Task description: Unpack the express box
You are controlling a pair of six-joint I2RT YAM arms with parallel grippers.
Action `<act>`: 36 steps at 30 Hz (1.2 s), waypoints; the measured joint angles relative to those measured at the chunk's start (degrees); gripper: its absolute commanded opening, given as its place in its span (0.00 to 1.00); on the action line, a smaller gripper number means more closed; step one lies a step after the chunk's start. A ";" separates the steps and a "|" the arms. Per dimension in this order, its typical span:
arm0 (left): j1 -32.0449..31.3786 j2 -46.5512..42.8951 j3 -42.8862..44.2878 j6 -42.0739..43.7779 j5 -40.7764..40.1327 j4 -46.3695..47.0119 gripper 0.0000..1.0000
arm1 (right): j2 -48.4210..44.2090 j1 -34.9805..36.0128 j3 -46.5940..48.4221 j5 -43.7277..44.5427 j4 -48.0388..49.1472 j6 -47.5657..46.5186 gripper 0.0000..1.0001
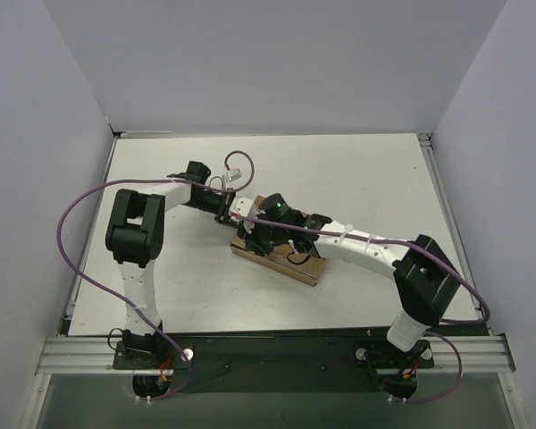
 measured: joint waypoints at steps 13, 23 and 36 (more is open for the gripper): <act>-0.28 2.51 4.42 4.48 -0.24 -7.04 0.00 | -11.78 -2.27 -9.84 0.07 -4.15 -2.03 0.00; -1.22 4.98 9.03 6.69 -1.03 -12.94 0.00 | -22.64 -4.52 -18.67 0.31 -7.76 -3.21 0.00; -1.88 7.74 14.53 11.67 -2.49 -20.31 0.00 | -37.59 -7.58 -26.25 0.57 -16.98 -5.79 0.00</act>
